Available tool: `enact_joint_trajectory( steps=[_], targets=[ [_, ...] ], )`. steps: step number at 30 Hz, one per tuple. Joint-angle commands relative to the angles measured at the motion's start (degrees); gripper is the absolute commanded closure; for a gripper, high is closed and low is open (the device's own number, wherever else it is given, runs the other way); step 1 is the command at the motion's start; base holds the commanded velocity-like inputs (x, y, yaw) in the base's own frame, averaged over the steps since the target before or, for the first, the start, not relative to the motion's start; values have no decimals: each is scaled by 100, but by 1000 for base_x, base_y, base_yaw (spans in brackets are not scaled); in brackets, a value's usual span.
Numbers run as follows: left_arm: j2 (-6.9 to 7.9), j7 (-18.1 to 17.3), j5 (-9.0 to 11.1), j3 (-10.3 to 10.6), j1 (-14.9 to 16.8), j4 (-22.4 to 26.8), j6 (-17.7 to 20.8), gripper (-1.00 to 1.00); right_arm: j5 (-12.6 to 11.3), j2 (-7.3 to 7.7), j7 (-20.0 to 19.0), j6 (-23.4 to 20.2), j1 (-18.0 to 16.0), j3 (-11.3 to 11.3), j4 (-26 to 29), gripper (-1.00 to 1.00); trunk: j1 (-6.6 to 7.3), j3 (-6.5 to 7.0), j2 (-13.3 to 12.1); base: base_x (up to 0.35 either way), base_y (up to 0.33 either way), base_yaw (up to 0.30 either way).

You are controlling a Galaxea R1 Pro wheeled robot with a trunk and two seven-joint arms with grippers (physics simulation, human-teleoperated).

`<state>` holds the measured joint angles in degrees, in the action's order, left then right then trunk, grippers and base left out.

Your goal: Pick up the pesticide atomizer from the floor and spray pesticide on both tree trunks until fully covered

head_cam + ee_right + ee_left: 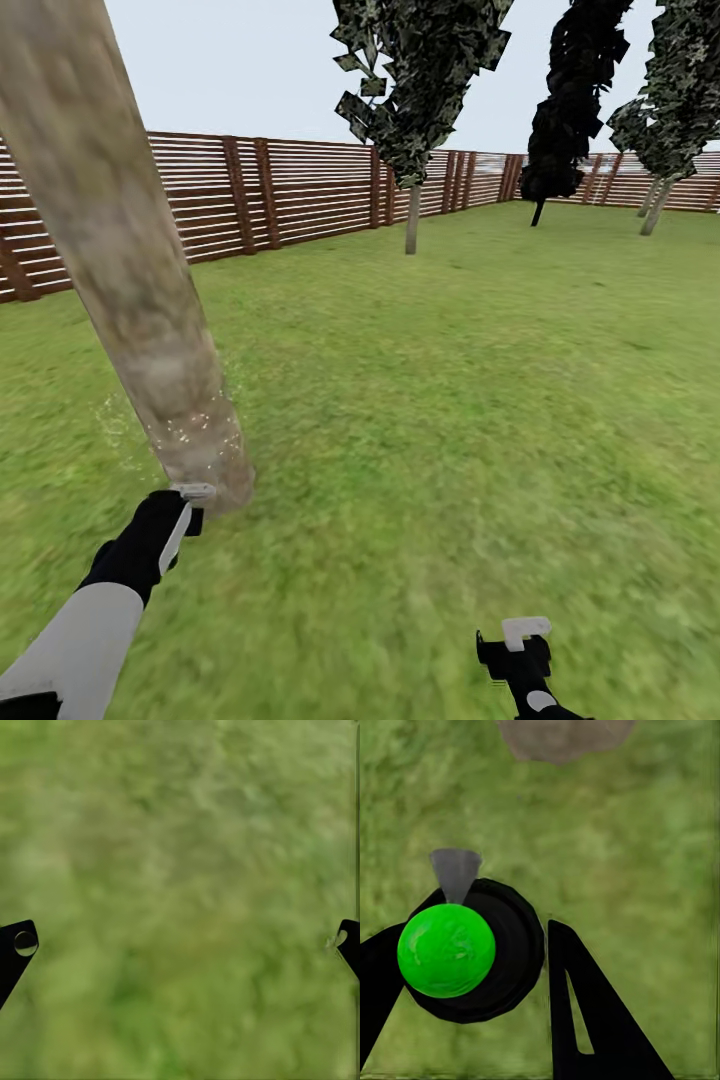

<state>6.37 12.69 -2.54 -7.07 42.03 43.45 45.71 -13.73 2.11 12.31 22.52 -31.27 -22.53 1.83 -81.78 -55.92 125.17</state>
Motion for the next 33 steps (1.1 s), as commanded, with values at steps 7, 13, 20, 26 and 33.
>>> enact_joint_trajectory(
  steps=[7, 13, 20, 26, 33],
  targets=[
    [649, -13, 44, -59, -19, -486, -15, 100, -42, 7, 17, 10, -1, -41, 1, -100, -1, -5, 2, 110, -27, 30],
    [213, 44, 142, -4, 65, -505, -28, 100, -42, 9, 17, 7, -1, -41, 1, -100, -1, -5, 2, 0, 0, 156],
    [565, -34, 185, -5, -16, -484, -84, 100, -33, 9, 11, 8, -1, -41, -7, -100, -1, -5, 2, 31, -12, 2],
    [491, -39, 192, -5, -19, -504, -89, 100, -36, 9, 8, 15, -1, -41, -7, -100, -1, -5, 2, 183, -184, 0],
    [480, -39, 192, 4, -11, -411, -80, 100, -37, 9, 8, 15, -1, -41, -6, -100, -1, -5, 2, -9, -273, 0]
  ],
)
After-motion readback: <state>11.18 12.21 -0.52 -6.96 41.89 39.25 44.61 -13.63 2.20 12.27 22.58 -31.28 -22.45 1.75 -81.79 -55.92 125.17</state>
